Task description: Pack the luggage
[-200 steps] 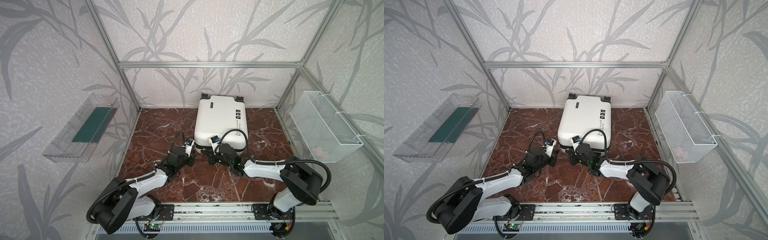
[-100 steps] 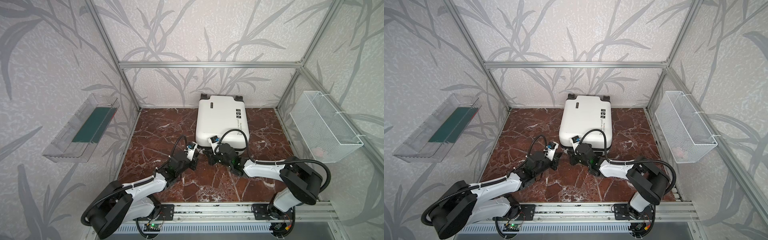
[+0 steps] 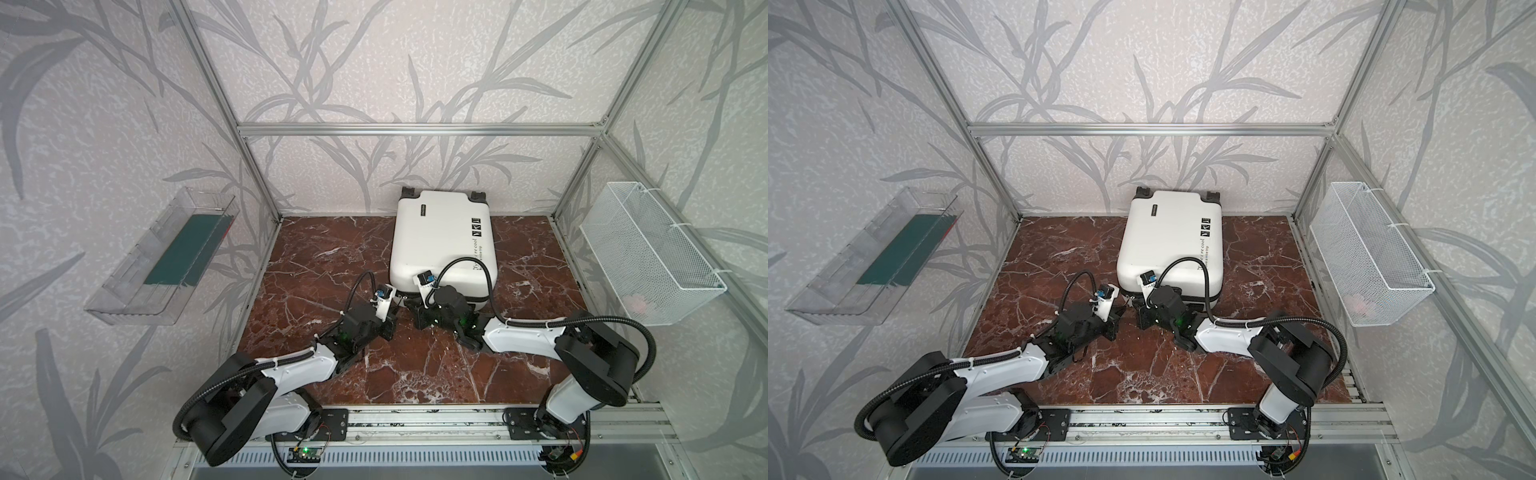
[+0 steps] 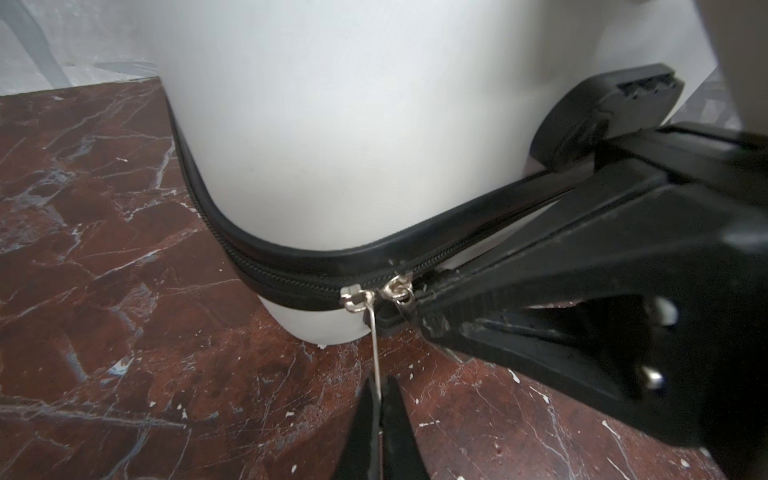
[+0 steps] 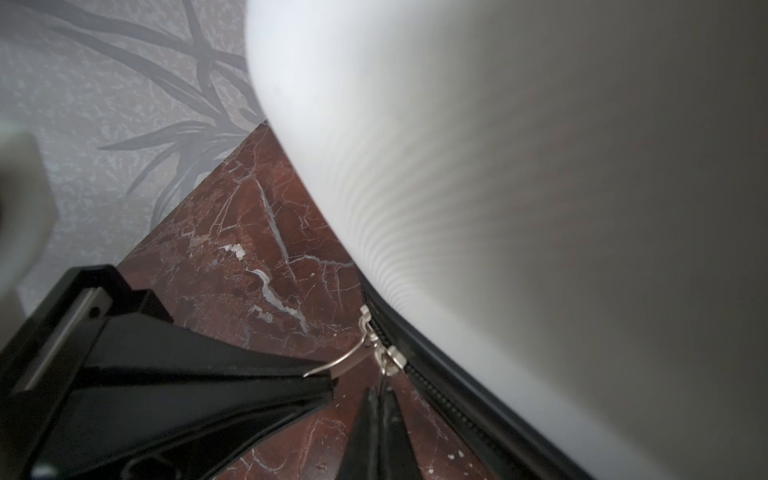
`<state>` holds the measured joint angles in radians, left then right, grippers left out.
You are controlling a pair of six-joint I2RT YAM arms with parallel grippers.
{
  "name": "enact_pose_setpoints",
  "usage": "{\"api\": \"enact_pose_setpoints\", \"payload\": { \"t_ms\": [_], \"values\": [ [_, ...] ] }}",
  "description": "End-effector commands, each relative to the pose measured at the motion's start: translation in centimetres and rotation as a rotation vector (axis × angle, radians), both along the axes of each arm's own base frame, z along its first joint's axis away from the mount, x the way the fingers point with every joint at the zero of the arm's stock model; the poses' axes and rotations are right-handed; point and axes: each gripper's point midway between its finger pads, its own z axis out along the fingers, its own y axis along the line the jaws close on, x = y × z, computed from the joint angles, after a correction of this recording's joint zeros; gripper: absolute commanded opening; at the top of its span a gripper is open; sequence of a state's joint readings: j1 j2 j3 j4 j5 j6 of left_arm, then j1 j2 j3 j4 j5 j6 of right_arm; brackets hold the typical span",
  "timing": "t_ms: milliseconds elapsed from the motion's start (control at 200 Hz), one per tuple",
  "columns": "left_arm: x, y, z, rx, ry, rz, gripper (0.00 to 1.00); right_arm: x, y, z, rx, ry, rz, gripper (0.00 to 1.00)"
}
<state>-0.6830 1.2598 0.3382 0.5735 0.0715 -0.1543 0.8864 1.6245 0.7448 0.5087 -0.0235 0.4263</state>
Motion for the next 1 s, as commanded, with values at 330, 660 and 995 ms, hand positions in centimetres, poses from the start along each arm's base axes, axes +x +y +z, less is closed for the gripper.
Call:
{"api": "enact_pose_setpoints", "payload": {
  "t_ms": [330,660,995],
  "values": [
    [-1.7,-2.9,1.7,-0.078,-0.021,-0.114,0.0,-1.7,0.7,-0.5,0.04,0.117,0.072,0.1],
    [-1.8,-2.3,2.2,-0.077,-0.04,-0.094,0.0,-1.0,-3.2,2.9,0.02,0.141,-0.028,0.57],
    [-2.6,-3.9,2.7,-0.103,-0.022,-0.185,0.0,1.5,-11.4,8.7,0.046,0.095,-0.234,0.66]
  ]
}}
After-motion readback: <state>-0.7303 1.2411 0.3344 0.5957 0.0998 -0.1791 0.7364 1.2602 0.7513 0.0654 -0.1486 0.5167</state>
